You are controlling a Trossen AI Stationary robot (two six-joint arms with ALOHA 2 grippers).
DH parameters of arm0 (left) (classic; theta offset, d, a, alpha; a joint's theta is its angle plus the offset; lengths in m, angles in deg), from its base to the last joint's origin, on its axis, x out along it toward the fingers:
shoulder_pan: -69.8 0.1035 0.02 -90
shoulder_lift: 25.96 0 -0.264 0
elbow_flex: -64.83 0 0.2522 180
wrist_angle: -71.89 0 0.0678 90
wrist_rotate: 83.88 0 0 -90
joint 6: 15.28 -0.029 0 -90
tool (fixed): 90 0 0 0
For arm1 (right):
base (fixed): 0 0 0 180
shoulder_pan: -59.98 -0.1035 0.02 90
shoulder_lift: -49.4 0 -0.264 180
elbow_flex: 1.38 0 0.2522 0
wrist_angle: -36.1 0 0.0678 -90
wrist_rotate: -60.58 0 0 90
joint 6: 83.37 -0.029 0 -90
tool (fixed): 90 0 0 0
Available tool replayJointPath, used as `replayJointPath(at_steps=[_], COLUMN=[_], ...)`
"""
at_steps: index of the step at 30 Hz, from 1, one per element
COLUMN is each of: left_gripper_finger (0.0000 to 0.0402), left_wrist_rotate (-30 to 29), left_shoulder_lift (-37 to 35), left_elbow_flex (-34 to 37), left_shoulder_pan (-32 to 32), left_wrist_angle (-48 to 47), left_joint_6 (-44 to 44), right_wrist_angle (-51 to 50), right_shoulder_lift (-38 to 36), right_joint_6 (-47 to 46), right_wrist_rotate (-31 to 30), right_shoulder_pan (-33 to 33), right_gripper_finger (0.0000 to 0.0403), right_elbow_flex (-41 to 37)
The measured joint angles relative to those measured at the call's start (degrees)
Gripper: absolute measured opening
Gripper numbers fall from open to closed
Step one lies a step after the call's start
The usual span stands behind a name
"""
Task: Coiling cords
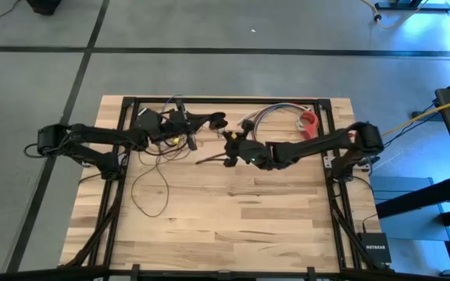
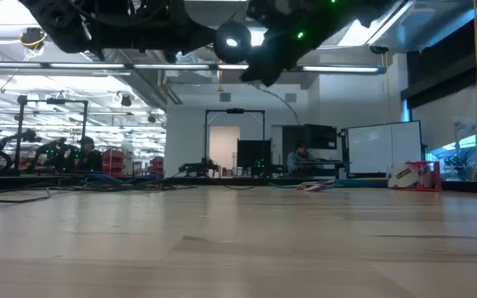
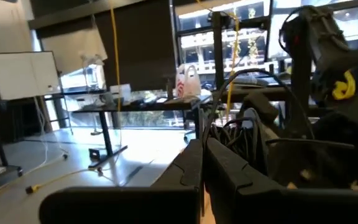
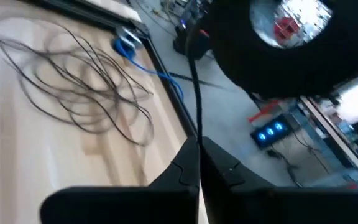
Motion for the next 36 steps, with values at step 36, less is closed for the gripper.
replayJointPath(at_steps=[36], left_gripper_finger=[0.0001], left_wrist_rotate=[1.36], left_shoulder_lift=[-1.91], left_elbow_flex=[0.04], left_shoulder_pan=[0.11], left_wrist_angle=[13.29], left_joint_6=[0.42], right_wrist_angle=[8.37], right_shoulder_lift=[2.98], right_joint_6=[0.77], right_wrist_rotate=[11.51], right_shoulder_pan=[3.75], right_gripper_finger=[0.0004], right_elbow_flex=[-0.71])
